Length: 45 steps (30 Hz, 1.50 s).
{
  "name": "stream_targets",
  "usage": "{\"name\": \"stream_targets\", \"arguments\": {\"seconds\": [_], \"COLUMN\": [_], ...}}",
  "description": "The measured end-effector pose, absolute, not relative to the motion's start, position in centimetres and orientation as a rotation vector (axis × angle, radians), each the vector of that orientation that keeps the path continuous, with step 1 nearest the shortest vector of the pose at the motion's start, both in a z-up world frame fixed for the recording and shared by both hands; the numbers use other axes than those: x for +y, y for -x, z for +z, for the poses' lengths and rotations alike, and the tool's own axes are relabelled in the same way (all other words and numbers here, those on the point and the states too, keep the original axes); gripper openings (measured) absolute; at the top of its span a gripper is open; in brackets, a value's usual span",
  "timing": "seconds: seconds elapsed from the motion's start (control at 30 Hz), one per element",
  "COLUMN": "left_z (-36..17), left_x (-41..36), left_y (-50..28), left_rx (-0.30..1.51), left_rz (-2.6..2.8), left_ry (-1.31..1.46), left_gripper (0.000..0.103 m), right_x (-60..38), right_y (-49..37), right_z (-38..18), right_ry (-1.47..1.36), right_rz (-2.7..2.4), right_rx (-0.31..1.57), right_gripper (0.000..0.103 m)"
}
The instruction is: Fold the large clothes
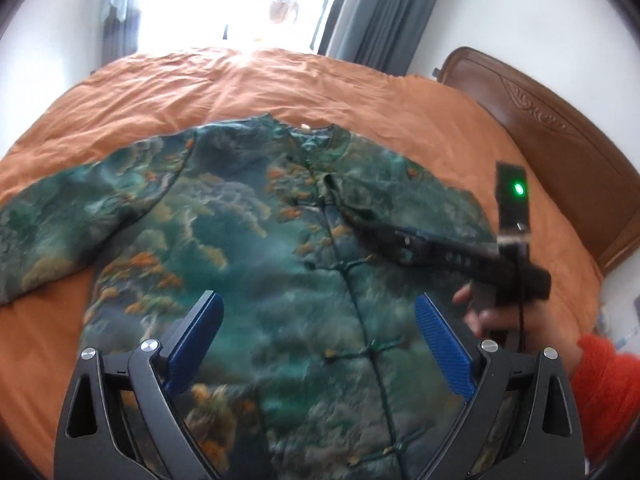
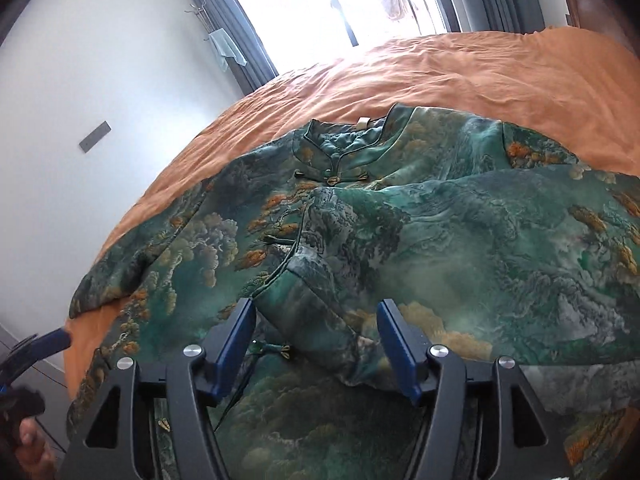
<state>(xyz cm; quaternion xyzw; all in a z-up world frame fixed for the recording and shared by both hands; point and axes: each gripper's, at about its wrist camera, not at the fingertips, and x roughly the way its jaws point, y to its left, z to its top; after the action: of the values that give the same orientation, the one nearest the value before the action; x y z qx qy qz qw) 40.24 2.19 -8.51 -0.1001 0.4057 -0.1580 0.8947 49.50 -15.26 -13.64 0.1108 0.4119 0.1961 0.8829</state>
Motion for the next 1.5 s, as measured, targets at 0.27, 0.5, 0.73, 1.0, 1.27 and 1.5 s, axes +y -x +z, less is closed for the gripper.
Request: {"name": "stream_targets", "arguments": {"seconds": [0.27,0.5,0.73,1.0,1.27,1.5], "left_z": [-13.4,-17.0,-15.0,-17.7,-18.7,-18.8], "left_x": [-4.2,-7.6,-6.1,-6.1,-5.9,-5.8], "left_y": [-53.8,-56.1,-54.8,-54.3,-54.6,-53.9], "left_rx": [1.059,1.161,1.028,1.052,1.023,1.001], "left_rz": [-0.387,-0.358,-0.253,-0.264,-0.267,-0.265], "left_ry": [0.241,0.222,0.178,0.183,0.183,0.169], "left_gripper": [0.087,0.024,0.011,0.017,0.02,0.021], "right_x": [-20.6,-27.5,-32.7,-31.3,-30.8,-28.3], "right_y": [-44.4,-43.5,-48.9,-56.9,-55.5,-49.6], "right_z": [-10.4,-9.0,-8.3,-15.4,-15.1,-13.0], "right_ry": [-0.269,-0.217,-0.186,-0.161,-0.122,-0.077], "right_rz": [0.408,0.264,0.13,0.083,0.061,0.132], "right_rx": [0.783,0.755,0.755,0.951,0.957,0.917], "right_gripper": [0.064,0.064,0.054,0.054,0.054,0.054]}}
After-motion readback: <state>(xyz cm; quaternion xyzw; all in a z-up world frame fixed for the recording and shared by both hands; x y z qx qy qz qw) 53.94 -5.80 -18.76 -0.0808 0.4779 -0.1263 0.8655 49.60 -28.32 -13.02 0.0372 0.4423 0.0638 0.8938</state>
